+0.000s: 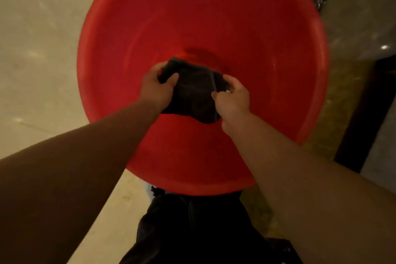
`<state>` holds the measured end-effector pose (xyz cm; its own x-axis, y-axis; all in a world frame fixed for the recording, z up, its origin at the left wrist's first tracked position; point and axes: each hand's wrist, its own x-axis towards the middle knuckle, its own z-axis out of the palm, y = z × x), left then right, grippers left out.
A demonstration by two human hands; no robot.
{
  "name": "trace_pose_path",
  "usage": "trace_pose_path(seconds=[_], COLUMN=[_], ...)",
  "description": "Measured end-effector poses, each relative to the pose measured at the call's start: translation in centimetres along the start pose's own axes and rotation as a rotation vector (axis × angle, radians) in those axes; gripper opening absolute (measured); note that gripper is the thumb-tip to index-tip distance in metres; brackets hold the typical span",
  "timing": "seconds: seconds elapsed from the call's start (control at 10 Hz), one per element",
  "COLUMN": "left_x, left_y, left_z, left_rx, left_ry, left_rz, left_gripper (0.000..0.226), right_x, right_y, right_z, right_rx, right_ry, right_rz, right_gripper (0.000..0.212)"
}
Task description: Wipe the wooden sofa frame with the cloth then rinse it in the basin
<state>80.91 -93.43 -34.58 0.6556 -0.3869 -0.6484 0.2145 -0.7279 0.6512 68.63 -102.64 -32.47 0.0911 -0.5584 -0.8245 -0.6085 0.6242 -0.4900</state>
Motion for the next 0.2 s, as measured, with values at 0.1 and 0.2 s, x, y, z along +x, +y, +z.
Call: trace_pose_path(seconds=[0.1,0.2], left_x=[2.0,1.7], left_y=[-1.1,-1.4], left_z=[1.9,2.2], left_rx=[0.135,0.322], left_ry=[-0.094,-0.093], left_rz=[-0.187,-0.294], left_gripper=[0.094,0.105], right_x=[2.2,2.3], right_y=[1.5,2.5], right_z=[0.6,0.2], right_rx=[-0.232,-0.294], right_ry=[-0.017,-0.044], right_rz=[0.017,0.032], right_gripper=[0.078,0.062])
